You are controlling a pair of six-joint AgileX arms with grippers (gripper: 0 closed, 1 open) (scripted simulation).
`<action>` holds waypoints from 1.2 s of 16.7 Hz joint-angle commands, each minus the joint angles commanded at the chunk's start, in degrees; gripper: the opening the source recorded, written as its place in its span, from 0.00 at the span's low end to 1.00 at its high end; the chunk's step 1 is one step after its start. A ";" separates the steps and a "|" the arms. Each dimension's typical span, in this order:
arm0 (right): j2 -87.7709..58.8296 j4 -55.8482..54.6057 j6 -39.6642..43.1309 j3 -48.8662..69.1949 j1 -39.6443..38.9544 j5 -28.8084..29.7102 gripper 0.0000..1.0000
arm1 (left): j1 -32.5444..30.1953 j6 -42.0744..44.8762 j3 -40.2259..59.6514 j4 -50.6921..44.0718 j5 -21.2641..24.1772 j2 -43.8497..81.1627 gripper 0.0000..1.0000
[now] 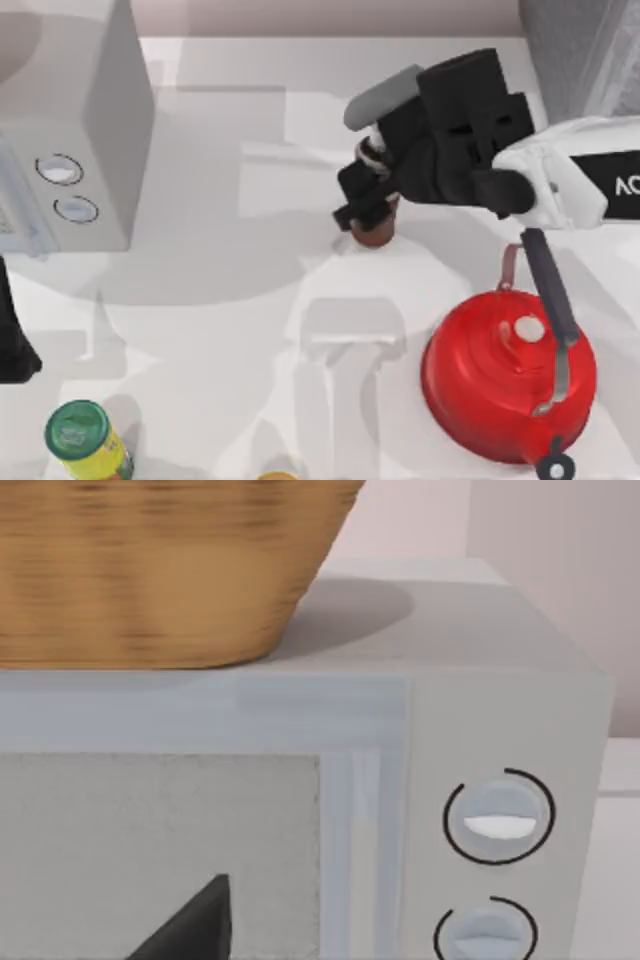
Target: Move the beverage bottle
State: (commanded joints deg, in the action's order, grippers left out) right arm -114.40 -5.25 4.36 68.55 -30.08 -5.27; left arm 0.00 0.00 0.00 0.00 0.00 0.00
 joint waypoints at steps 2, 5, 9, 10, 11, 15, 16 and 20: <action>5.44 1.52 -1.14 -3.99 4.78 1.87 0.00 | 0.00 0.00 0.00 0.00 0.00 0.00 1.00; 16.00 4.05 -3.25 -12.43 12.90 4.75 0.00 | 0.00 0.00 0.00 0.00 0.00 0.00 1.00; 28.38 6.63 -6.16 -21.55 22.77 7.91 0.00 | 0.00 0.00 0.00 0.00 0.00 0.00 1.00; 30.17 7.03 -6.65 -22.95 24.45 8.54 0.00 | 0.00 0.00 0.00 0.00 0.00 0.00 1.00; 31.34 7.30 -7.00 -23.90 25.61 9.01 0.00 | 0.00 0.00 0.00 0.00 0.00 0.00 1.00; 31.92 7.43 -7.17 -24.37 26.18 9.25 0.00 | 0.00 0.00 0.00 0.00 0.00 0.00 1.00; 31.61 7.35 -7.15 -24.25 25.96 9.17 0.00 | 0.00 0.00 0.00 0.00 0.00 0.00 1.00; 27.45 3.35 -7.14 -24.36 26.33 9.32 0.00 | 0.00 0.00 0.00 0.00 0.00 0.00 1.00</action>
State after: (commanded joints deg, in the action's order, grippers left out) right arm -86.95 -1.90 -2.78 44.19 -3.75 4.05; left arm 0.00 0.00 0.00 0.00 0.00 0.00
